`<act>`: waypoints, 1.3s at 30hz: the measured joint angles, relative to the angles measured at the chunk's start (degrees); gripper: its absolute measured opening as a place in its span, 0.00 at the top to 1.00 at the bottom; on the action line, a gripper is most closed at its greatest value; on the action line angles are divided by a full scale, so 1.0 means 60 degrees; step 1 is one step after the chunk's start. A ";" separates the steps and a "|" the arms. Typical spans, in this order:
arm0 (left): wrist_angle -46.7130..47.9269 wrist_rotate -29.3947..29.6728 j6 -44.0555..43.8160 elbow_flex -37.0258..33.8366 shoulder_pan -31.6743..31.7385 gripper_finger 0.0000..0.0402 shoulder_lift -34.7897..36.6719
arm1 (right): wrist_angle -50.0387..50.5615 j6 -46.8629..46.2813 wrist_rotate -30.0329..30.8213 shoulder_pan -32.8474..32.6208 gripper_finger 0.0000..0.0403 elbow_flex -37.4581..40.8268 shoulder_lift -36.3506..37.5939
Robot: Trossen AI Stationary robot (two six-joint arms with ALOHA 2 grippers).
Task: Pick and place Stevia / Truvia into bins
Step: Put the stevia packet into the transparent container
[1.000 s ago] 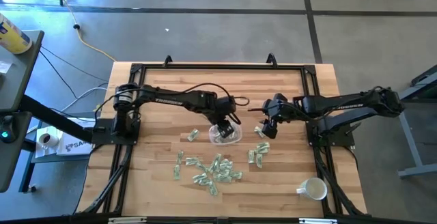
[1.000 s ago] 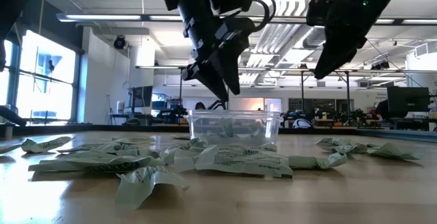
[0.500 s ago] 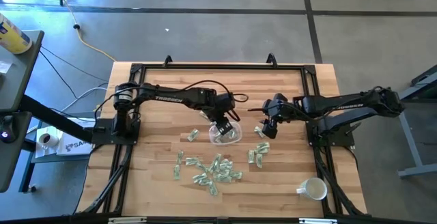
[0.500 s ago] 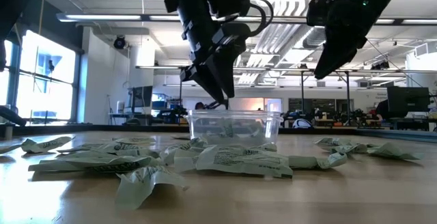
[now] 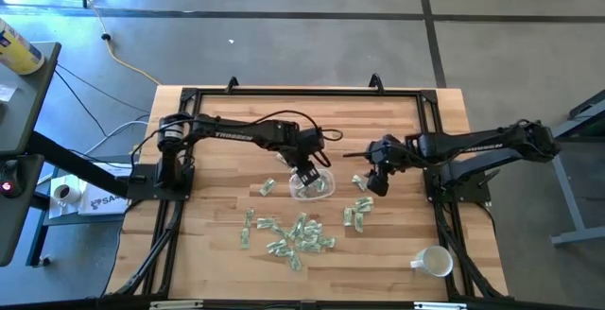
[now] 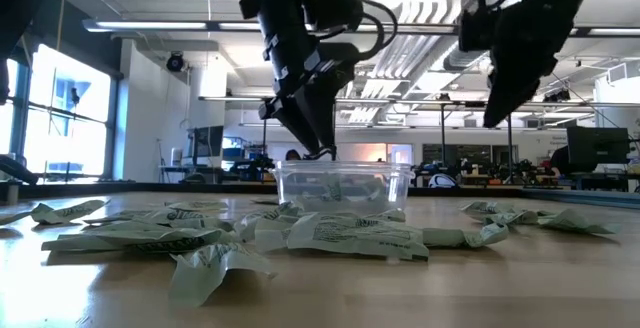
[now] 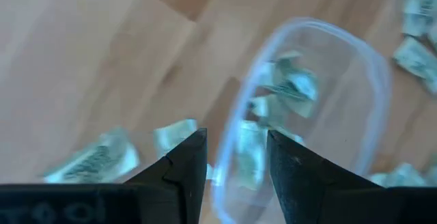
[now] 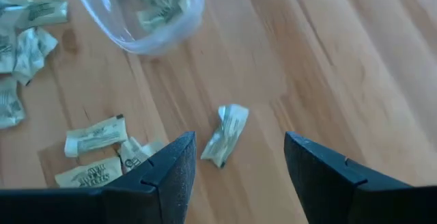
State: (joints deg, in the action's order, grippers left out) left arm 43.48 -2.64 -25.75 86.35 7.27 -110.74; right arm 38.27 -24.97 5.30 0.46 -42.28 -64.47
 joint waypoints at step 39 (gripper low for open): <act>0.1496 0.0580 0.2301 0.0000 0.2349 0.55 0.0433 | -0.3641 -0.0586 0.0098 -0.0214 0.62 0.1350 -0.3789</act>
State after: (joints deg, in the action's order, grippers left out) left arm 52.45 0.84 -11.95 86.35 21.37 -108.14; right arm 16.43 -28.49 5.89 -0.83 -34.18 -87.20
